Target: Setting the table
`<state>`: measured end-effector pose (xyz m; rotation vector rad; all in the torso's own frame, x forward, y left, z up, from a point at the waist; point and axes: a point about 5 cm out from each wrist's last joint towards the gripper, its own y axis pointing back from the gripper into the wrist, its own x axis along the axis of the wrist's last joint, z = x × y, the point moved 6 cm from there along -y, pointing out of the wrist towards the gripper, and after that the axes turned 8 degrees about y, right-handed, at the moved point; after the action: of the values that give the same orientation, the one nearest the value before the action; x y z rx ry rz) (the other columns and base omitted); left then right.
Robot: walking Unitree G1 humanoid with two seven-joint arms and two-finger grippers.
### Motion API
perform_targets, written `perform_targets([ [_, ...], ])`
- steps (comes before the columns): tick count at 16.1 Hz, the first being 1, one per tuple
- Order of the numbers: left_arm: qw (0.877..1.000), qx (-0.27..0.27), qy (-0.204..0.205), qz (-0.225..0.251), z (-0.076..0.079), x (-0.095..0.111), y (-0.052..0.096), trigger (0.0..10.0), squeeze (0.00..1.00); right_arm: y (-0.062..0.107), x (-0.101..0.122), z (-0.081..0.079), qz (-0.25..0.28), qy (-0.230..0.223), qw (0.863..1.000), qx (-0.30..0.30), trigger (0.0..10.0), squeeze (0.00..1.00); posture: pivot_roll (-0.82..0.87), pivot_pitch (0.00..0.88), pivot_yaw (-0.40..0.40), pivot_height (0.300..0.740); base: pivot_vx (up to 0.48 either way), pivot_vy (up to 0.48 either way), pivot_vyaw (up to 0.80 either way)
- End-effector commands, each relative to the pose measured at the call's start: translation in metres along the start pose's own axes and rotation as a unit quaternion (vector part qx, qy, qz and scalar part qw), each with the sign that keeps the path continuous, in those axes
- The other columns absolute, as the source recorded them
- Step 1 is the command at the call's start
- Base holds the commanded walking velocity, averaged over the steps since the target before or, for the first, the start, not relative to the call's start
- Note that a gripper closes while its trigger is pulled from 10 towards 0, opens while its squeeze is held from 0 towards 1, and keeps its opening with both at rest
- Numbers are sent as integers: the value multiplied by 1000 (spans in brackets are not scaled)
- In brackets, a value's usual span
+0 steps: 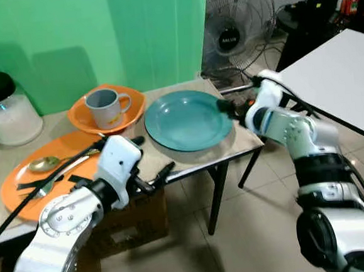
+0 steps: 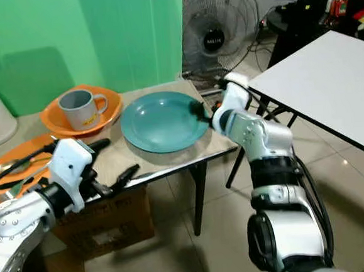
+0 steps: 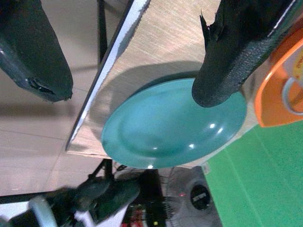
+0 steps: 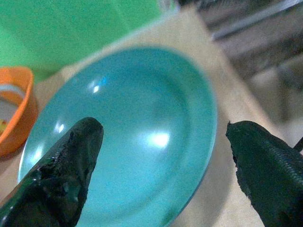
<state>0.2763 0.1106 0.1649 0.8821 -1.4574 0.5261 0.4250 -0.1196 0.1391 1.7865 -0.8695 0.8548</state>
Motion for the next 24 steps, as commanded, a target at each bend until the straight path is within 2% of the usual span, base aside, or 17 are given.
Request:
perform_targets([
  [1,1000,-11,-6,11,5,6,-1,10000,0,-3,-1,6,-13,-23,1000,-4,10000,0,-39,42,-48,740,0,0,0],
  [5,1000,-22,-7,9,10,4,-2,10000,0,-10,-6,12,-41,-61,997,-23,10000,0,-42,39,-54,740,0,0,0],
  [8,1000,-22,-5,9,10,3,-3,10000,0,-15,-12,5,-56,-124,991,7,10000,0,-45,35,-55,740,0,0,0],
  [9,1000,-17,-6,8,9,3,-5,10000,0,-18,-18,5,-61,-141,988,5,8549,0,-46,36,-55,740,0,0,0],
  [10,1000,-17,-6,8,9,3,-6,10000,0,-19,-19,5,-61,-147,987,6,6353,0,-46,36,-55,740,0,0,0],
  [11,1000,-18,-6,8,9,3,-6,10000,0,-20,-20,4,-62,-157,986,9,5686,0,-46,36,-55,740,0,0,0],
  [12,1000,-20,-6,8,10,3,-6,10000,0,-22,-23,3,-59,-176,982,12,902,0,-44,38,-57,740,0,0,0],
  [13,1000,-20,-6,8,11,3,-6,10000,0,-23,-24,2,-54,-187,981,15,0,0,-43,40,-59,740,0,0,0],
  [15,1000,-19,-6,7,11,3,-6,10000,0,-26,-20,-1,-34,-213,976,31,0,0,-40,41,-62,740,0,0,0],
  [17,1000,-18,-6,7,10,3,-5,10000,0,-27,-19,-3,-20,-219,975,42,0,0,-40,41,-64,740,0,0,0],
  [24,1000,-15,-7,7,9,3,-6,10000,0,-31,-36,-11,-37,-237,969,54,0,0,-37,41,-72,740,0,0,0],
])
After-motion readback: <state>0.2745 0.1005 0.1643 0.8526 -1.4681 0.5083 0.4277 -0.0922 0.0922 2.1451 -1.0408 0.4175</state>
